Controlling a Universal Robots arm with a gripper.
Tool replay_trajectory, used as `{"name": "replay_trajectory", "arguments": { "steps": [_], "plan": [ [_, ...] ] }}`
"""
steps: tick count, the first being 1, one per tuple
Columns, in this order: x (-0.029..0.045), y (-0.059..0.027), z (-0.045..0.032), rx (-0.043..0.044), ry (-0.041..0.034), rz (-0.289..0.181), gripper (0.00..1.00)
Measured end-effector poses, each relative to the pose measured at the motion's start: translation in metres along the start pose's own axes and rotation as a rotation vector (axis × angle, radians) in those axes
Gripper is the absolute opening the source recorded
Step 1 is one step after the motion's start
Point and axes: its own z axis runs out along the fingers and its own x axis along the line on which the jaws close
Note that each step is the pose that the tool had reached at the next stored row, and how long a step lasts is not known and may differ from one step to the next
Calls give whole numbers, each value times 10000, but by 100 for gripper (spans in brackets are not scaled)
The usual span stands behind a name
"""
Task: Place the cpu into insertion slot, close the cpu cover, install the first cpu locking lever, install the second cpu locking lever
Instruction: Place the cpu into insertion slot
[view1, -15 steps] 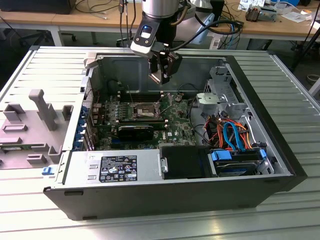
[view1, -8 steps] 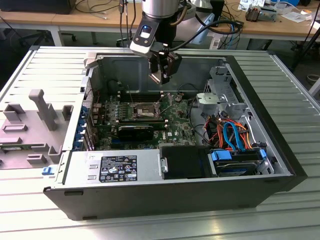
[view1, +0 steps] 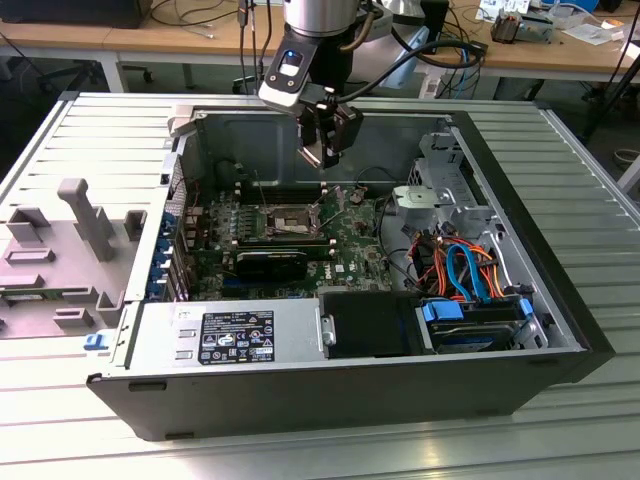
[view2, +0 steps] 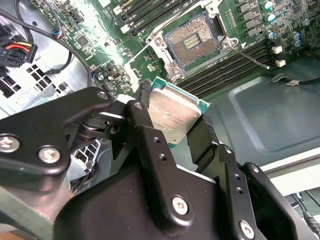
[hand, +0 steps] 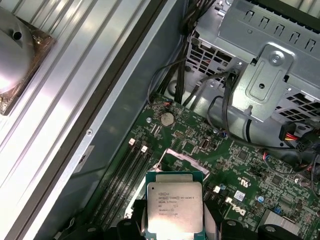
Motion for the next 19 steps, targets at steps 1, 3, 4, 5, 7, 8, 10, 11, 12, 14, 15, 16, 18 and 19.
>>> {"name": "replay_trajectory", "arguments": {
  "steps": [1, 3, 4, 5, 7, 8, 10, 11, 12, 14, 15, 16, 18, 19],
  "plan": [
    [0, 0, 0, 0, -1, 12, 54],
    [0, 0, 0, -1, -3, 38, 54],
    [0, 0, 0, -1, -5, 64, 54],
    [0, 0, 0, -1, -6, 77, 54],
    [0, 0, 0, -1, -9, 102, 54],
    [0, 0, 0, -2, -10, 111, 54],
    [0, 0, 0, -2, -13, 138, 54],
    [0, 0, 0, -3, -13, 152, 54],
    [0, 0, 0, -3, -15, 164, 54],
    [0, 0, 0, -3, -17, 190, 54],
    [0, 0, 0, -4, -18, 202, 54],
    [0, 0, 0, -4, -19, 214, 54],
    [0, 0, 0, -4, -21, 236, 54],
    [0, 0, 0, -5, -22, 251, 54]
  ]
}}
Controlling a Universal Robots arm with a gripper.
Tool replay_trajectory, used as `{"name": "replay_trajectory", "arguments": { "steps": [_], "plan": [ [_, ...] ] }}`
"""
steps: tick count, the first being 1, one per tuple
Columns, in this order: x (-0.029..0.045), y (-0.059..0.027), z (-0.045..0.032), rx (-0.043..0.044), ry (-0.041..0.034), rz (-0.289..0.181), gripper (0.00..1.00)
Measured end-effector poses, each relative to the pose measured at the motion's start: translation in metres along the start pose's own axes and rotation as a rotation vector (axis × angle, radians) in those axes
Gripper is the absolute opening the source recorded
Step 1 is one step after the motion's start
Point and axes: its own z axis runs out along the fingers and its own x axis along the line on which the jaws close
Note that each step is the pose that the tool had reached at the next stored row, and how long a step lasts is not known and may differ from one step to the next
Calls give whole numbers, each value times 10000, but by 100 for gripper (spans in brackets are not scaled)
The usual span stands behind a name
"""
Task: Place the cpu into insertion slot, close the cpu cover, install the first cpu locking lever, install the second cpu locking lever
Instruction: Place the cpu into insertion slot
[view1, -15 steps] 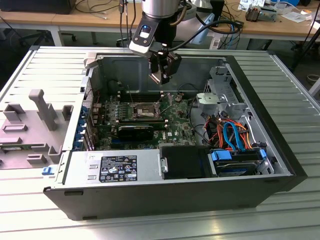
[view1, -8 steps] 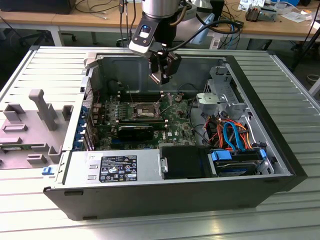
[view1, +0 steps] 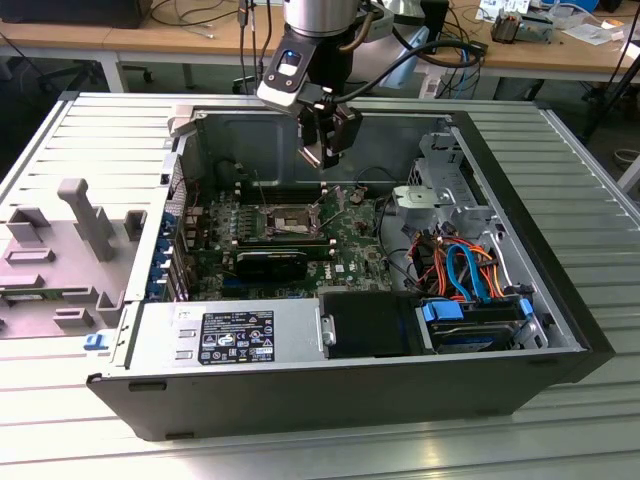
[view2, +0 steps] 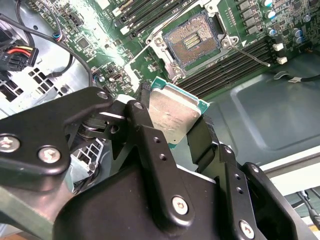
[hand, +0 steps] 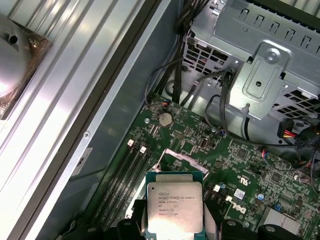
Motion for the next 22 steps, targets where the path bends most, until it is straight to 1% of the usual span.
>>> {"name": "replay_trajectory", "arguments": {
  "steps": [22],
  "plan": [
    [0, 0, 1, -4, -23, 247, 54]
  ]
}}
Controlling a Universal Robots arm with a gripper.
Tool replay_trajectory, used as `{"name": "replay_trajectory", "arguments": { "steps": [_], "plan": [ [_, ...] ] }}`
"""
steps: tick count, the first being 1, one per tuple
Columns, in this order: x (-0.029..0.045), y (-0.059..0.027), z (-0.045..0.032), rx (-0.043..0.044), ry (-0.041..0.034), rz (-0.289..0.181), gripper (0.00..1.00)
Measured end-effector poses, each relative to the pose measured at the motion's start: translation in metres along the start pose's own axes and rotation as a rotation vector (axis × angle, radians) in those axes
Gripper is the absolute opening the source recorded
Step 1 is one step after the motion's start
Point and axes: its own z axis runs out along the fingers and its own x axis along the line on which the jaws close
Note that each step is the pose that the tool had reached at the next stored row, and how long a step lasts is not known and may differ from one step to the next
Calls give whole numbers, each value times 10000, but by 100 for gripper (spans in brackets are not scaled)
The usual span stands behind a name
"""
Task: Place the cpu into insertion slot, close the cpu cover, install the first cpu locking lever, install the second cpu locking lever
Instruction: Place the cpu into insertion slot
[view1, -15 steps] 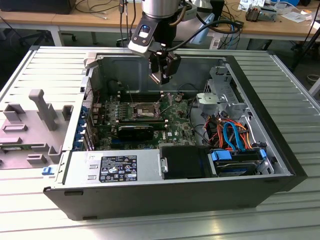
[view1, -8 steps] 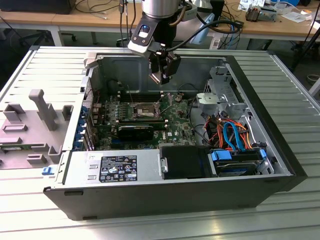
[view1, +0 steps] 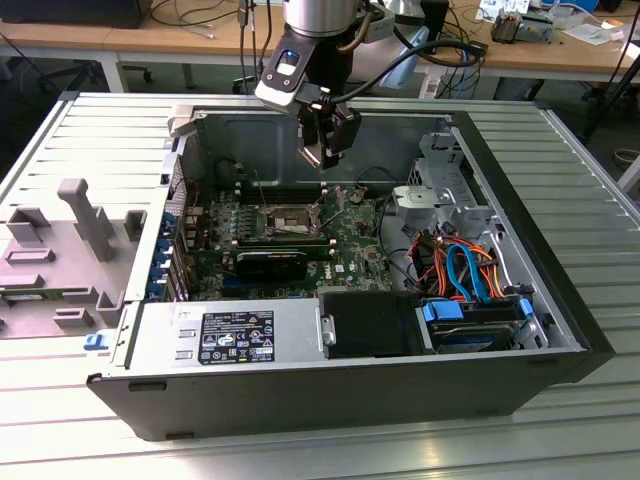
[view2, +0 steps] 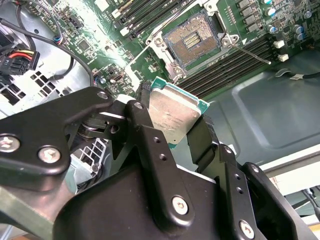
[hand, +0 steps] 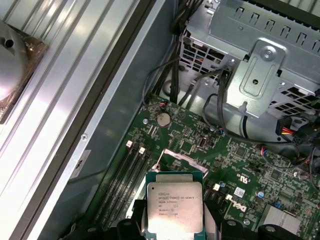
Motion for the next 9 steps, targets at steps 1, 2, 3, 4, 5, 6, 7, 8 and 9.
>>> {"name": "replay_trajectory", "arguments": {
  "steps": [1, 2, 3, 4, 5, 6, 7, 8, 9],
  "plan": [
    [0, 0, 0, 0, -1, 9, 54],
    [0, 0, 0, 0, -2, 19, 54],
    [0, 0, 0, 0, -3, 28, 54],
    [0, 0, 0, 0, -4, 37, 54],
    [0, 0, 0, -1, -4, 47, 54],
    [0, 0, 0, 0, -6, 65, 54],
    [0, 0, 0, -1, -8, 84, 54],
    [0, 0, 0, -2, -9, 95, 54],
    [0, 0, 0, -2, -10, 106, 54]
  ]
}}
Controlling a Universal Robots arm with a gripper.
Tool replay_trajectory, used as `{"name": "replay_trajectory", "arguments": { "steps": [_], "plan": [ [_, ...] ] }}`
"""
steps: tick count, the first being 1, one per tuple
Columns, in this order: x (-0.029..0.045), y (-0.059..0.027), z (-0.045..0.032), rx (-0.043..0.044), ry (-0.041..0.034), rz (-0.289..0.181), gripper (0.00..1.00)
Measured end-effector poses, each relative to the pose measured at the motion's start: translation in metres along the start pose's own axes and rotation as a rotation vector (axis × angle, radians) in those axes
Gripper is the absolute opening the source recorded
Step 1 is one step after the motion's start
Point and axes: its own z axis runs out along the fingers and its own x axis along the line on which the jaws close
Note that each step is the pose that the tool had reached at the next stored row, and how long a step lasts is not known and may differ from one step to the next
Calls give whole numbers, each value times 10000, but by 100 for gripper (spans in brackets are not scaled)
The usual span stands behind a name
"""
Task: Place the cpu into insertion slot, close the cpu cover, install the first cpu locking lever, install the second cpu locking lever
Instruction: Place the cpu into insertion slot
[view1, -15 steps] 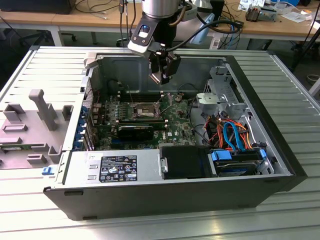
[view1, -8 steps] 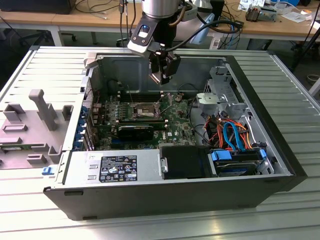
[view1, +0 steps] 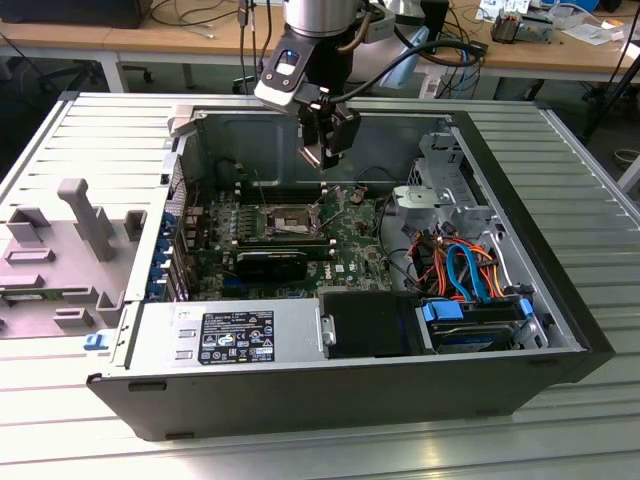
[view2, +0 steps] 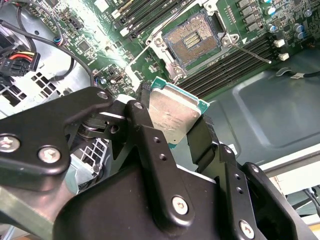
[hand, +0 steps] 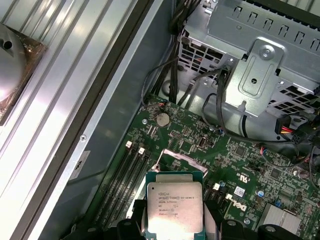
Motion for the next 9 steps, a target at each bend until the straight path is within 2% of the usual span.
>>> {"name": "replay_trajectory", "arguments": {
  "steps": [9],
  "plan": [
    [0, 0, 0, -2, -11, 117, 54]
  ]
}}
